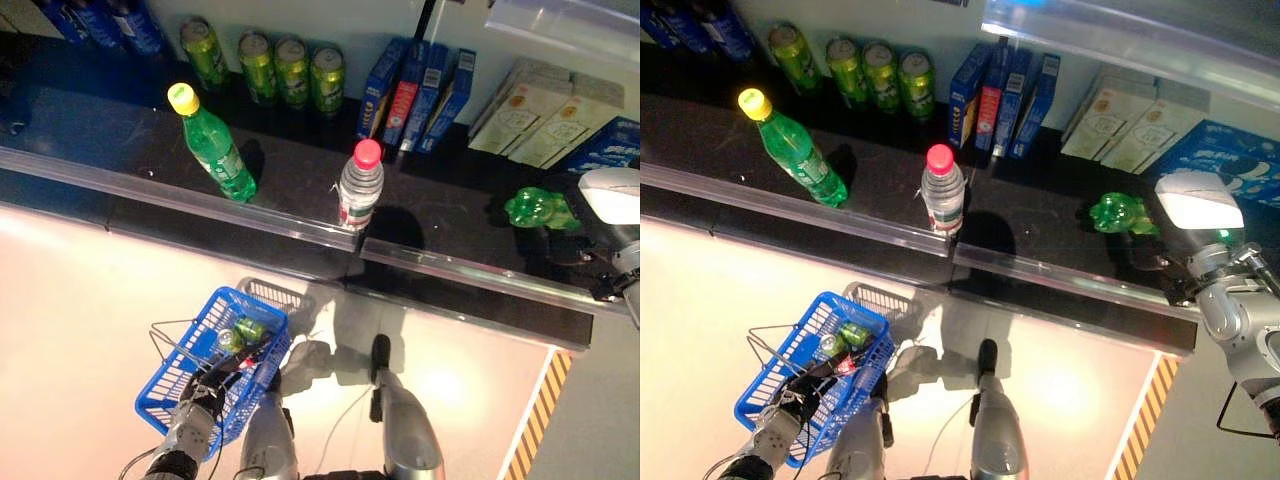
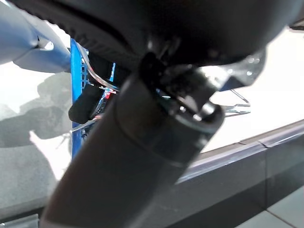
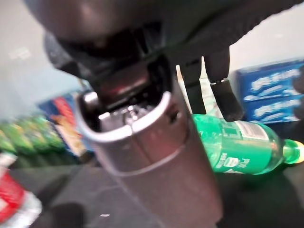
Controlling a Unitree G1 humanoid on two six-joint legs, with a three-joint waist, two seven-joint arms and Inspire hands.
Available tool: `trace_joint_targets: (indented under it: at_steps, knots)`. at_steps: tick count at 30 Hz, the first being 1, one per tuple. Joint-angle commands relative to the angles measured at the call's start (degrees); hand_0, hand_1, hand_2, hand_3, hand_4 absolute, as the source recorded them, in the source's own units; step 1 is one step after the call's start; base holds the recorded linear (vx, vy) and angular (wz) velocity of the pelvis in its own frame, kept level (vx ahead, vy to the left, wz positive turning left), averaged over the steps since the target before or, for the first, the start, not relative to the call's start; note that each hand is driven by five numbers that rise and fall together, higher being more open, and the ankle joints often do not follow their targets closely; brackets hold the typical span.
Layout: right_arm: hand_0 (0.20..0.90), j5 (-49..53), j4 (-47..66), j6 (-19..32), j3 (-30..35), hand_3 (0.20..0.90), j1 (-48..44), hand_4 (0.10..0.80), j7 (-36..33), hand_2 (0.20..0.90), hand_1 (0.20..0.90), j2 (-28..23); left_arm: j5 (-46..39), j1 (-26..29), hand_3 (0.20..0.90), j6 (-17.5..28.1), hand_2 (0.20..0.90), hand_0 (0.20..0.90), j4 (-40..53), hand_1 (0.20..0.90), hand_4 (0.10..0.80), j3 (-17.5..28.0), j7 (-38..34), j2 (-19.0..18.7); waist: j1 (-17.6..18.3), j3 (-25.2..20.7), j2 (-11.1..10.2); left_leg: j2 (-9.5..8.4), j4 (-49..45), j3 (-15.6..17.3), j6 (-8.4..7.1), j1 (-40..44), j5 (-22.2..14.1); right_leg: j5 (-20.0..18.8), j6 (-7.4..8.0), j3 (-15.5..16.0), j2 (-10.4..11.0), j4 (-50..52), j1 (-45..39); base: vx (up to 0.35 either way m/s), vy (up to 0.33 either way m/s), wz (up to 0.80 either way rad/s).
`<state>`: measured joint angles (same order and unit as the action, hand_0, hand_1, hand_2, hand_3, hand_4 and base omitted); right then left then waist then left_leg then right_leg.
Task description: Pick up the drink and place into the basket.
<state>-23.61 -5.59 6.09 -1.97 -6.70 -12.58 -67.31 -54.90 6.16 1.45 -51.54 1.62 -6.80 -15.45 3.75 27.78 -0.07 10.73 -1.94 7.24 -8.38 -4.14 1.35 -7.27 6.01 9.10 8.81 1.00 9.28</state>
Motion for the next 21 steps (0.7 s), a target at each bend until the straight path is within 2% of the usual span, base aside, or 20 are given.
trace_joint_targets:
  at_steps: [1,7,10,11,13,17,21]
  knots:
    - [0.3,5.8,4.5,1.0,6.6,0.2,0.7,0.1,-2.4,0.3,0.3,0.0,0.4,-6.2,0.2,10.6,0.3,0.3,4.5,0.3,0.1,4.1,0.3,-4.4,0.4,-11.7,-1.2,0.75,-2.3,3.2,1.52,-0.5,-0.3,10.5,-0.52,0.4,-0.2,9.1,-0.7,0.05,0.03,0.01]
    - [0.3,14.5,10.4,1.9,8.6,0.2,2.2,0.1,4.5,0.3,0.3,3.0,1.2,-7.3,0.2,11.4,0.3,0.3,5.4,0.3,0.1,5.1,0.7,-3.6,0.6,-13.9,-1.3,1.02,-1.7,3.7,1.39,1.6,-0.4,10.8,-0.59,-0.1,-0.4,8.5,-2.7,0.05,0.025,0.0]
    - [0.3,22.5,15.0,1.8,9.2,0.2,2.9,0.1,11.7,0.3,0.3,6.3,2.0,-8.1,0.2,11.8,0.3,0.3,5.6,0.3,0.1,5.9,1.4,-2.9,0.9,-15.2,-1.2,1.21,-1.6,4.3,1.27,2.9,-0.6,11.2,-0.7,-0.3,-0.4,8.4,-3.9,0.066,0.032,-0.05]
    - [0.3,22.6,15.2,1.7,9.3,0.2,3.1,0.1,12.2,0.3,0.3,6.5,2.1,-8.1,0.2,11.8,0.3,0.3,5.6,0.3,0.1,5.9,1.4,-2.8,0.9,-15.2,-1.3,1.22,-1.6,4.3,1.27,3.0,-0.6,11.2,-0.71,-0.3,-0.4,8.4,-4.0,0.05,0.017,-0.03]
    - [0.3,29.8,17.7,2.2,9.6,0.2,4.1,0.1,17.2,0.3,0.3,9.0,3.0,-8.1,0.2,11.4,0.3,0.3,5.9,0.3,0.1,6.0,1.2,-2.4,1.1,-16.1,-1.2,1.38,-1.5,4.7,1.21,3.9,-0.7,11.4,-0.76,-0.4,-0.4,8.5,-4.6,0.045,0.009,-0.02]
    - [0.3,37.4,18.8,3.7,9.2,0.2,4.5,0.1,21.5,0.3,0.3,11.5,3.1,-8.3,0.2,11.8,0.3,0.3,5.1,0.3,0.1,6.0,2.4,-2.4,1.3,-16.8,-1.2,1.47,-1.3,4.9,1.11,4.8,-0.8,11.5,-0.82,-0.4,-0.5,8.5,-5.2,0.04,0.009,0.0]
    - [0.3,48.1,20.8,2.1,7.8,0.2,3.9,0.1,29.4,0.3,0.3,15.9,3.4,-8.8,0.2,13.1,0.3,0.3,5.2,0.3,0.1,5.4,3.2,-1.8,1.0,-18.0,-1.0,1.59,-1.0,5.1,0.93,6.0,-0.9,11.4,-0.8,-0.2,-0.3,8.2,-6.2,0.045,0.01,-0.01]
